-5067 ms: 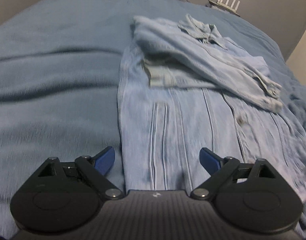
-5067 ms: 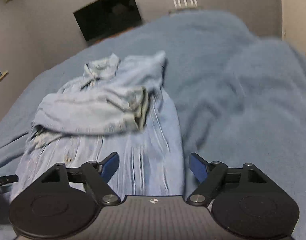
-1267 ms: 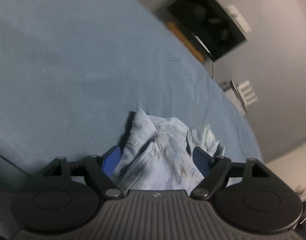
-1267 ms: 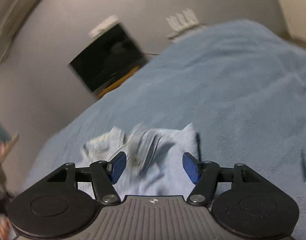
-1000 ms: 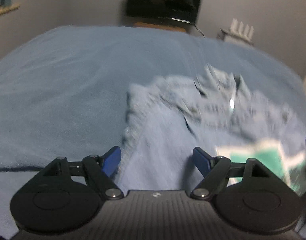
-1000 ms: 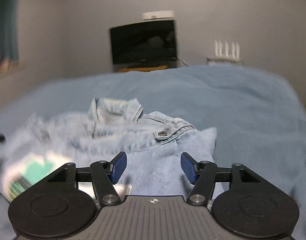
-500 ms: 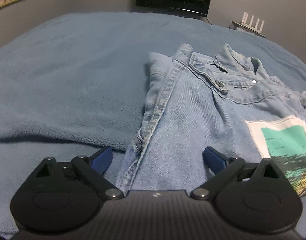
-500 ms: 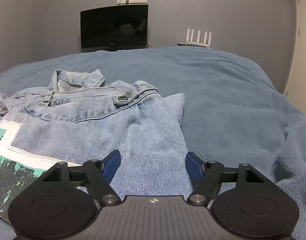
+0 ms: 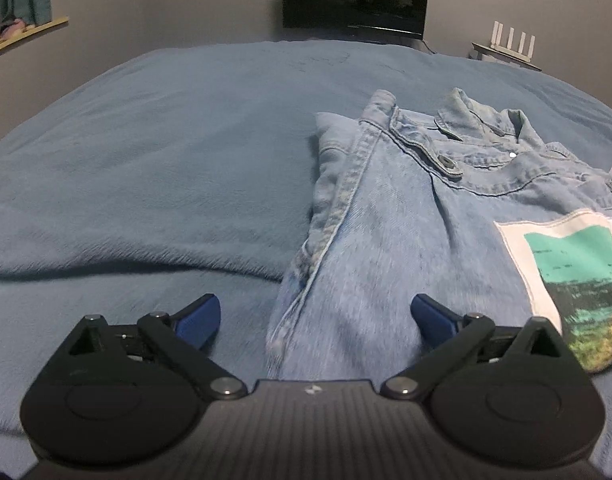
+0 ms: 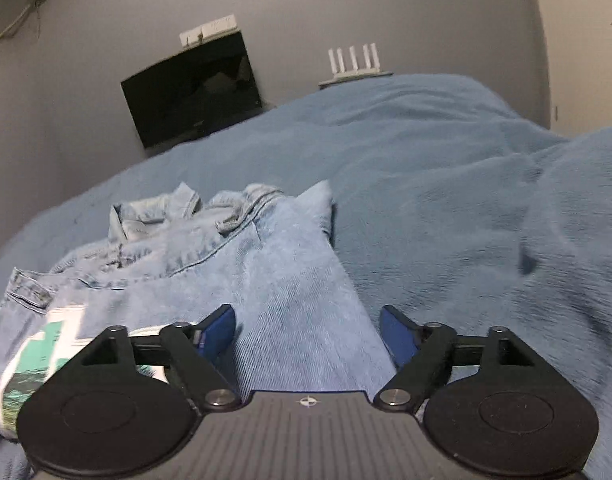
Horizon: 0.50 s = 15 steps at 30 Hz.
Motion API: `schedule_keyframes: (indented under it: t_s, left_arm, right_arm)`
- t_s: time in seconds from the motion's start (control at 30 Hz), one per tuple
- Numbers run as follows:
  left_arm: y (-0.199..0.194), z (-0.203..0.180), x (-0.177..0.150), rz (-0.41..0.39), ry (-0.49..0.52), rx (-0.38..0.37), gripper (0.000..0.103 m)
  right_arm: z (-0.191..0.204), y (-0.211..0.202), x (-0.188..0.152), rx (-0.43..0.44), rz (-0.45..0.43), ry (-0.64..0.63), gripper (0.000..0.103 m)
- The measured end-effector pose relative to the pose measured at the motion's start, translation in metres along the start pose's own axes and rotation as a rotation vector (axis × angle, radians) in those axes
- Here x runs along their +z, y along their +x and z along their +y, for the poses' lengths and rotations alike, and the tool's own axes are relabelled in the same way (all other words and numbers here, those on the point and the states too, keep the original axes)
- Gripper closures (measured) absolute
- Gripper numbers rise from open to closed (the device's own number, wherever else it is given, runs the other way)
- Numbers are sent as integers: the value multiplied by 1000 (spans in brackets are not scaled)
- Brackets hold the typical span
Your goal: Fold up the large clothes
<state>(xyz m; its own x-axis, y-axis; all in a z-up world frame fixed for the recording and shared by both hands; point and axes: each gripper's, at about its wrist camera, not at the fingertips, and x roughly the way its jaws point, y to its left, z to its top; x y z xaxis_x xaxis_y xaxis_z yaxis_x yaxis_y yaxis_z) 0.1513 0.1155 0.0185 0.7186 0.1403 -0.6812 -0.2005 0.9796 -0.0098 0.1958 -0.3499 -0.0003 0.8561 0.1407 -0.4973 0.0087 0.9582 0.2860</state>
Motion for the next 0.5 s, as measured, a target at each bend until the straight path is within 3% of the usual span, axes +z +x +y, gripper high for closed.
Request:
schedule_keyframes:
  t_s: [0.27,0.43,0.5]
  left_arm:
    - [-44,20,-30,44,-81,-32,0]
    - [-66,31,-46,68,-236,-138,0]
    - [-71,27,-49,66,-255,-154,0]
  right_arm:
    - [-8,-51,-30,43,69,111,15]
    - [-20,-70,-45,95,112,208,15]
    - [-20,-66,-48,108,133,222,15]
